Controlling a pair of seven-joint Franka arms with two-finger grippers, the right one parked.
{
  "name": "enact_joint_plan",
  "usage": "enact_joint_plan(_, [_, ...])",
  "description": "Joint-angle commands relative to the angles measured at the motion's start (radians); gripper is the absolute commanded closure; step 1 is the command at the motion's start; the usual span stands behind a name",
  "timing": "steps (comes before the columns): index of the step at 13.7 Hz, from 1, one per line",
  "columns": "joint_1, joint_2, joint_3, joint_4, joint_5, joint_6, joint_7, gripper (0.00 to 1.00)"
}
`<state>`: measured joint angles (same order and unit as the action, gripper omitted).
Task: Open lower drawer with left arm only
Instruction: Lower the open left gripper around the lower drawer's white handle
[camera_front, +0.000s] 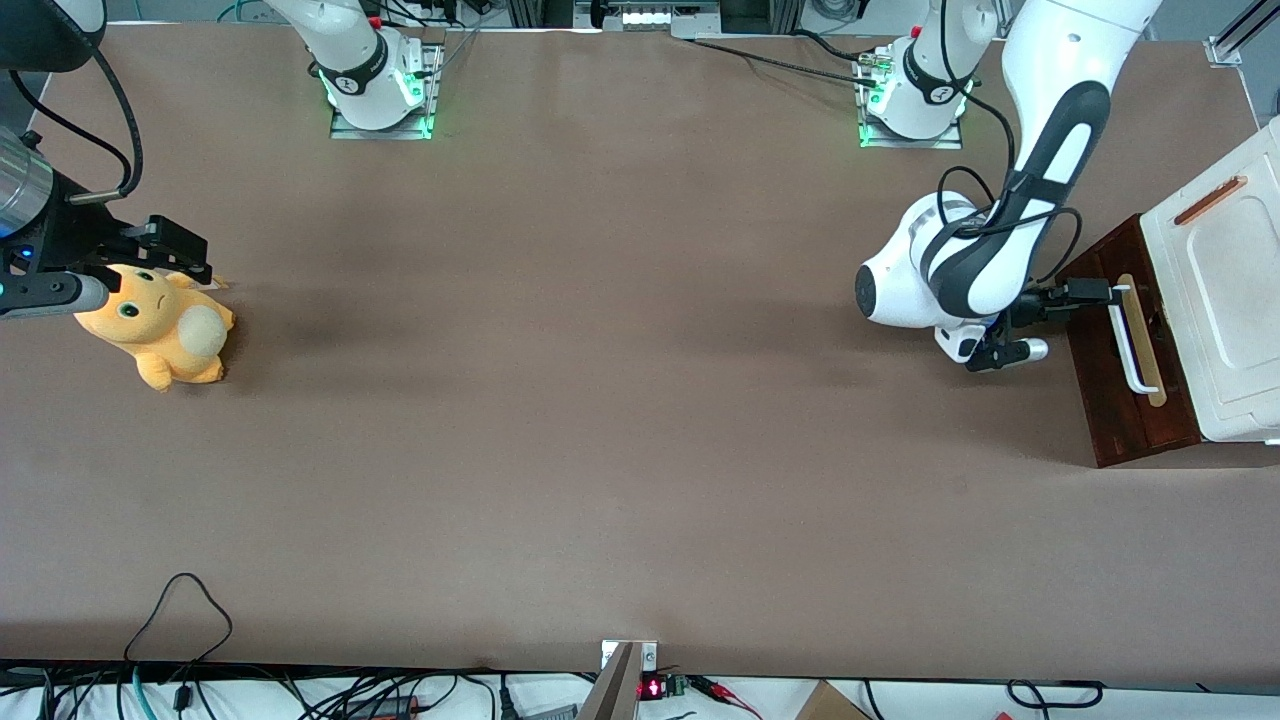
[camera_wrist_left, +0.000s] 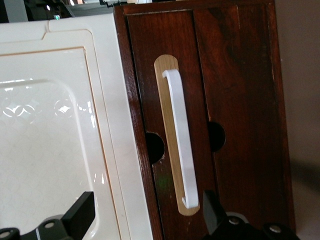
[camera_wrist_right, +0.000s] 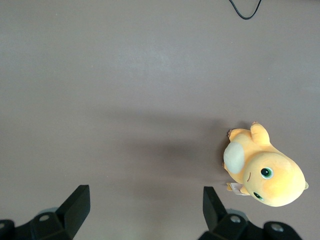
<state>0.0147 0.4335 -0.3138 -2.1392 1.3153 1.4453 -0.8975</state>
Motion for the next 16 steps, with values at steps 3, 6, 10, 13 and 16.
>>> enact_joint_plan(3, [-0.025, 0.013, 0.086, -0.027, 0.084, 0.052, -0.006, 0.06])
enact_joint_plan(6, [-0.101, 0.043, 0.156, -0.022, 0.085, 0.052, -0.053, 0.11])
enact_joint_plan(10, [-0.11, 0.109, 0.177, 0.011, 0.111, 0.046, -0.099, 0.11])
enact_joint_plan(13, [-0.104, 0.145, 0.183, 0.047, 0.12, 0.046, -0.11, 0.11])
enact_joint_plan(16, [-0.096, 0.171, 0.185, 0.09, 0.122, 0.047, -0.112, 0.12])
